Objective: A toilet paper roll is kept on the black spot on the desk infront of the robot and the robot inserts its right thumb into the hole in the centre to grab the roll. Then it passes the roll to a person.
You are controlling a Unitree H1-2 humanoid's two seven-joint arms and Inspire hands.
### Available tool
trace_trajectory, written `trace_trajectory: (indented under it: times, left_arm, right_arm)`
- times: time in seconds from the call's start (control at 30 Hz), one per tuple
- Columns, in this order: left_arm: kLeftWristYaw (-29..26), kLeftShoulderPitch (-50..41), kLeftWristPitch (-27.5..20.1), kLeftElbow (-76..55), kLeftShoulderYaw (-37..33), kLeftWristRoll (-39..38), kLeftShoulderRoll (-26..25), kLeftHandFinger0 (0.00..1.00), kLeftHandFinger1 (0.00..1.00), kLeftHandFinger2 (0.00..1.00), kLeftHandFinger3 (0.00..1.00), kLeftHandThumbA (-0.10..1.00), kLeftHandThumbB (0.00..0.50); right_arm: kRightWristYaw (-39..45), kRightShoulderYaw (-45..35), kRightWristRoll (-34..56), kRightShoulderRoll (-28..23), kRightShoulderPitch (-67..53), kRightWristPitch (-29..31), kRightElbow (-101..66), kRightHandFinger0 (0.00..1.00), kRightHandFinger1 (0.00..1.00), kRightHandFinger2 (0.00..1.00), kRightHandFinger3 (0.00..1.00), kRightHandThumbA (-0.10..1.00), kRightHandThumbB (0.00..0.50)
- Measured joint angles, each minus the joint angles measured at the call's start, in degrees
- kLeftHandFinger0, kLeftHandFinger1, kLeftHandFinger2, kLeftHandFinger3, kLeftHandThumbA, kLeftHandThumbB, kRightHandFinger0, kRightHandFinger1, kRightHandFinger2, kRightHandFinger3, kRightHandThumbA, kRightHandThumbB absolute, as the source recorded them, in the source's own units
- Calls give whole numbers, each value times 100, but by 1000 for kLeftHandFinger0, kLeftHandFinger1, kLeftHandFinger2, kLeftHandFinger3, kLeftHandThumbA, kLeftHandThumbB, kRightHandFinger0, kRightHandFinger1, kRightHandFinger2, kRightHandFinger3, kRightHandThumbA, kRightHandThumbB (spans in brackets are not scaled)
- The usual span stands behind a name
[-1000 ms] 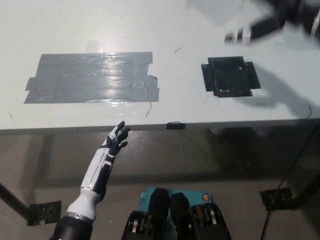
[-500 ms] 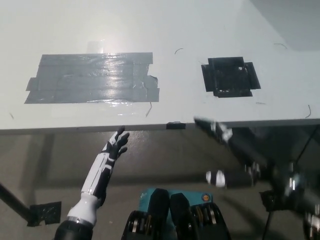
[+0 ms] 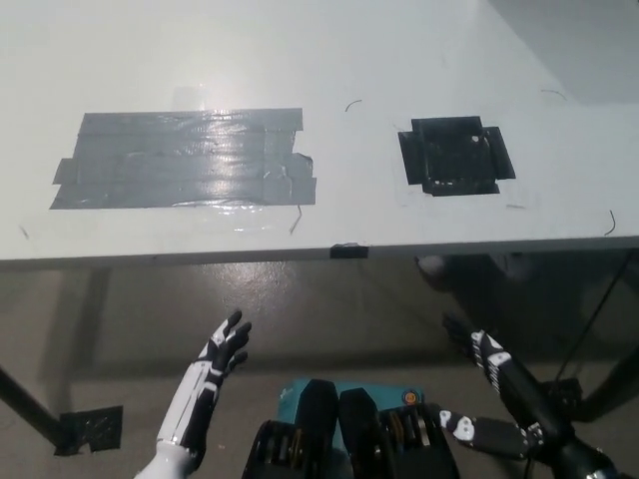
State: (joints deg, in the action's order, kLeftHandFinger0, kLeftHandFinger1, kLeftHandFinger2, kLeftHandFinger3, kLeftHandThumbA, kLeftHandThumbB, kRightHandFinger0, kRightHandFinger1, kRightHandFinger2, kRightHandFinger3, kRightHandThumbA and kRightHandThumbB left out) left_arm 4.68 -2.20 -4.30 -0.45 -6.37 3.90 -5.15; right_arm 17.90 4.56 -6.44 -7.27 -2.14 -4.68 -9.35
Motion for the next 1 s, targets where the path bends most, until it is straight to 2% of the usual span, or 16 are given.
trace_trajectory:
  times: [0.1, 0.33, 0.43, 0.6, 0.73, 1.0]
  left_arm:
    - [0, -93, -5, -81, -16, 0, 3, 1000, 1000, 1000, 1000, 1000, 194]
    - [1, -146, -84, -256, -67, 16, 3, 1000, 1000, 1000, 1000, 1000, 213]
    - [0, -147, -123, -269, -73, 27, 0, 1000, 1000, 1000, 1000, 1000, 204]
    - [0, -146, -137, -269, -70, 33, -1, 1000, 1000, 1000, 1000, 1000, 223]
    - [0, -146, -136, -276, -70, 33, 0, 1000, 1000, 1000, 1000, 1000, 207]
    - [-1, -135, -143, -279, -65, 34, -1, 1000, 1000, 1000, 1000, 1000, 219]
  right_arm:
    - [-138, -49, -4, 10, -103, 242, 163, 1000, 1000, 1000, 1000, 726, 302]
    - [-401, -69, -12, 26, -197, 774, 439, 1000, 1000, 1000, 1000, 722, 297]
    - [-488, -67, -18, 26, -191, 936, 508, 1000, 1000, 1000, 1000, 704, 298]
    - [-554, -56, -20, 25, -155, 1035, 572, 1000, 1000, 1000, 1000, 695, 309]
    - [-582, -48, -19, 24, -137, 1062, 580, 1000, 1000, 1000, 1000, 694, 308]
    - [-612, -41, -18, 20, -121, 1066, 579, 1000, 1000, 1000, 1000, 679, 297]
